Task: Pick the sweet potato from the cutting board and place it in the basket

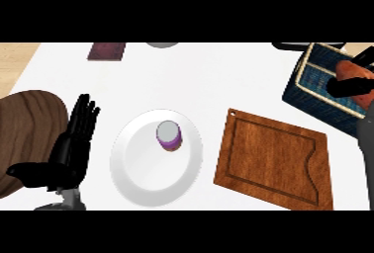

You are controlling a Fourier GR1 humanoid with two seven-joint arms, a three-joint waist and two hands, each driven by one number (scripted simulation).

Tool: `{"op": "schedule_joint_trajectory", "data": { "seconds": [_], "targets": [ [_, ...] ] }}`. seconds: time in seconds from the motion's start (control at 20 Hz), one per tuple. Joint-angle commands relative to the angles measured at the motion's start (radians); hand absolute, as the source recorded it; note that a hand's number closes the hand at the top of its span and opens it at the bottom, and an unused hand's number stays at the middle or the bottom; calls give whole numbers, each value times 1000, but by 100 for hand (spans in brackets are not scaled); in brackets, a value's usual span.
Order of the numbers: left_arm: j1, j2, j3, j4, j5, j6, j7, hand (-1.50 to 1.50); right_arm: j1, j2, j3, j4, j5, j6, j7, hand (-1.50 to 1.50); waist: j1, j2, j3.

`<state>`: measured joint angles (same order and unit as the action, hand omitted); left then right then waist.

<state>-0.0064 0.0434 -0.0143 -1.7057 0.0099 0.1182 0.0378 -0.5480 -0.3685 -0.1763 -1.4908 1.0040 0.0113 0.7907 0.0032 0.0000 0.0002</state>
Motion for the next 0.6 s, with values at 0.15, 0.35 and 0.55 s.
{"op": "schedule_joint_trajectory", "data": {
  "seconds": [0.15, 0.35, 0.55],
  "targets": [
    [17, -17, -9, 53, -1, -22, -74, 0, 7, -1, -29, 84, -24, -46, -65, 150, 0, 0, 0],
    [-26, 5, 7, -15, -11, 6, 49, 0, 47, -10, -86, 225, -56, -178, -194, 150, 2, 1, 0],
    [6, -9, -16, -18, -15, -9, 22, 0, 12, -6, -88, 282, -65, -203, -205, 150, 3, 1, 0]
  ]
}}
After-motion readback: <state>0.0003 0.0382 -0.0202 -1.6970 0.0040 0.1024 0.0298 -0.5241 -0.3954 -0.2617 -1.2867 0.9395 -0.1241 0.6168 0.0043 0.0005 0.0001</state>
